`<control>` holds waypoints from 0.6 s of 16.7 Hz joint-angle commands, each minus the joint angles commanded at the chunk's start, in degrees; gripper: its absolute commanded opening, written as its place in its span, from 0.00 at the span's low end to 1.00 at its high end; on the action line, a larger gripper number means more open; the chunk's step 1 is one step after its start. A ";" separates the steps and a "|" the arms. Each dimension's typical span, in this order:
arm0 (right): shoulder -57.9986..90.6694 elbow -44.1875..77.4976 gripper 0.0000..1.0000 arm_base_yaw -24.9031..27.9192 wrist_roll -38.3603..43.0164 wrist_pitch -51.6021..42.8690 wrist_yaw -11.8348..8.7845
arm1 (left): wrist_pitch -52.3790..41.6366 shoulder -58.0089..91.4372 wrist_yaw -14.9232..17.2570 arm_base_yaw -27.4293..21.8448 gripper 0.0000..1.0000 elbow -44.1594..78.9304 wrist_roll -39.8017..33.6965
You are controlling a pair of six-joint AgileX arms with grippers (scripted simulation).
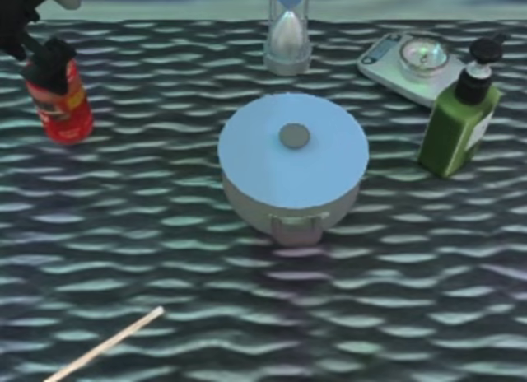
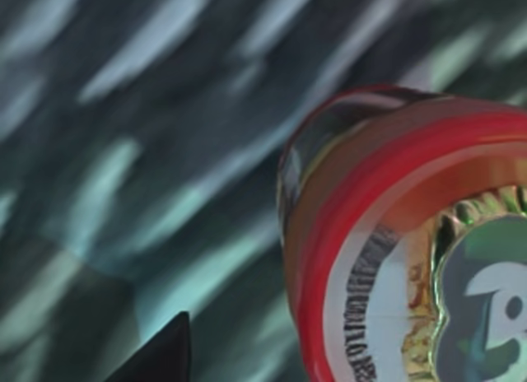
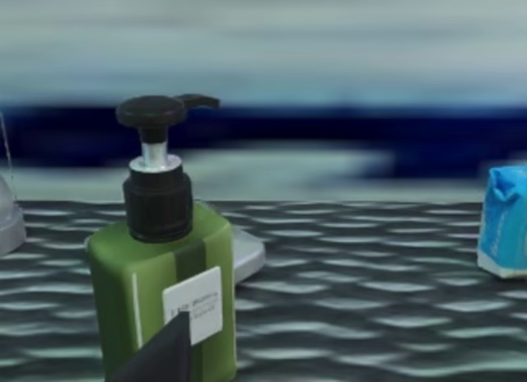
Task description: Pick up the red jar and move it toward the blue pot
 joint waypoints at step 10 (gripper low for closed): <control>0.00 0.00 1.00 0.00 0.00 0.00 0.00 | 6.43 -0.24 -0.07 -0.49 1.00 -6.60 -0.47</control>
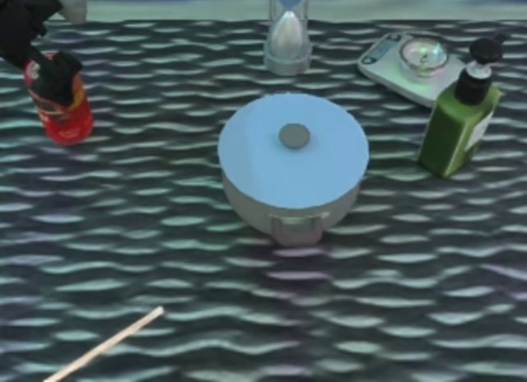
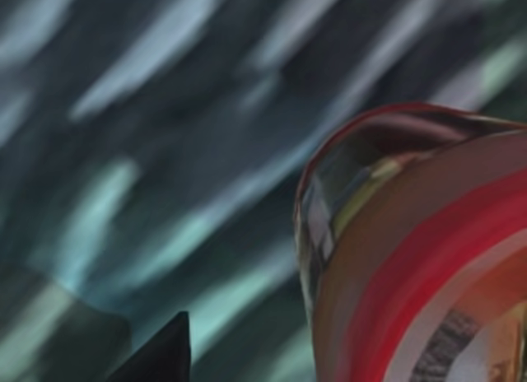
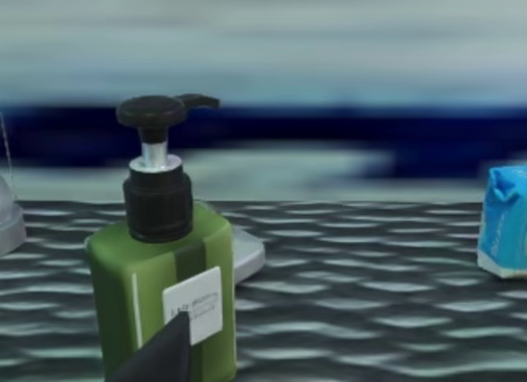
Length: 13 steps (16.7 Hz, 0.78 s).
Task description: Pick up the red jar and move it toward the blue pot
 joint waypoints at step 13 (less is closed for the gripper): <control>0.00 0.00 1.00 0.00 0.00 0.00 0.00 | 5.20 -0.02 -0.03 -0.21 0.55 -5.22 -0.21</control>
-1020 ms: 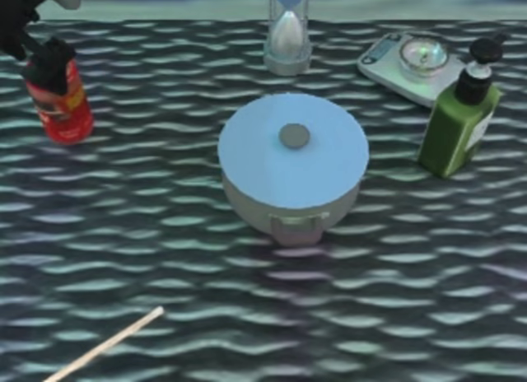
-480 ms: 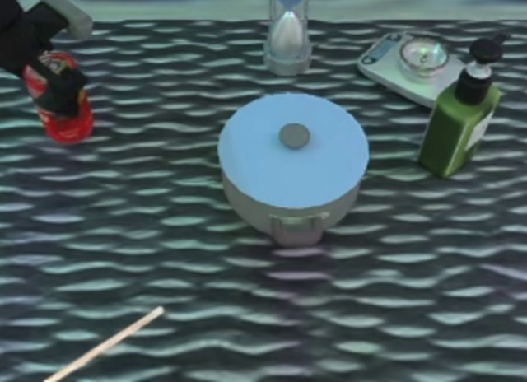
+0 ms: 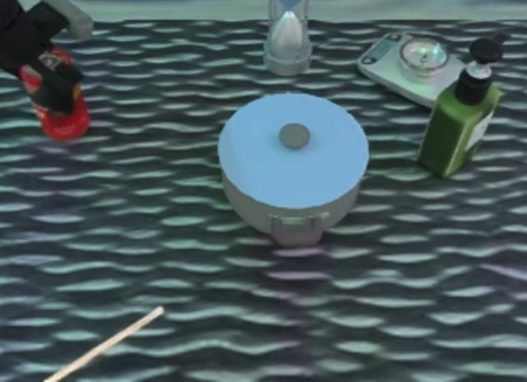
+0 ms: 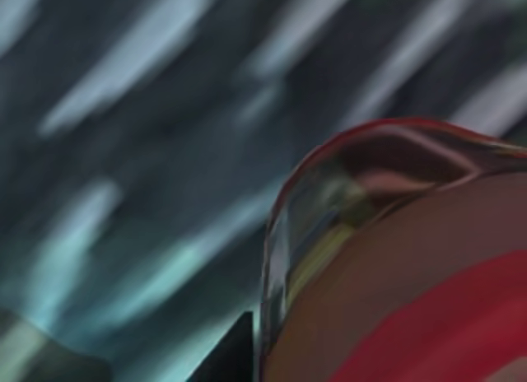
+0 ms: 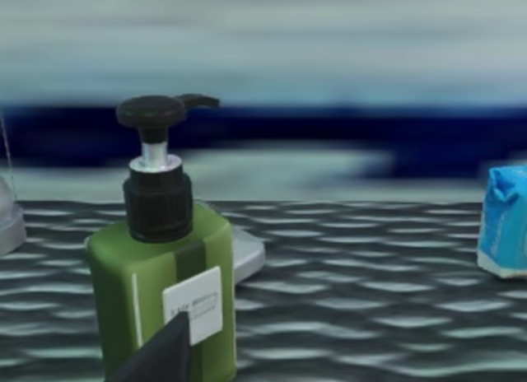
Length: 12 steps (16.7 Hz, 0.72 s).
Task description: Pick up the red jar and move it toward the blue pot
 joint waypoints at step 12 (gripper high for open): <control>0.00 0.00 1.00 0.00 0.00 0.00 0.00 | 0.00 0.00 0.00 0.00 0.00 0.00 0.00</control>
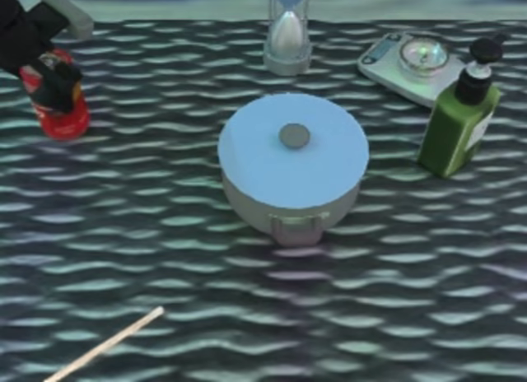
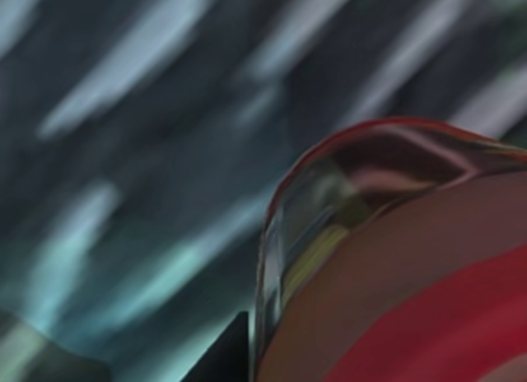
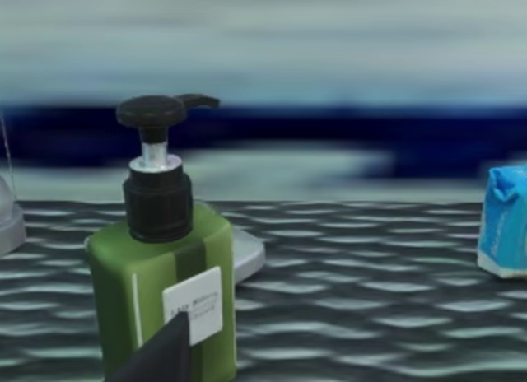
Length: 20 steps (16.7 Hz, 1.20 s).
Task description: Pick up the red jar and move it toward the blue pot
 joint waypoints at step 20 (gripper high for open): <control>0.00 0.00 1.00 0.00 0.00 0.00 0.00 | -2.95 -28.93 -0.25 2.27 0.00 -26.07 0.75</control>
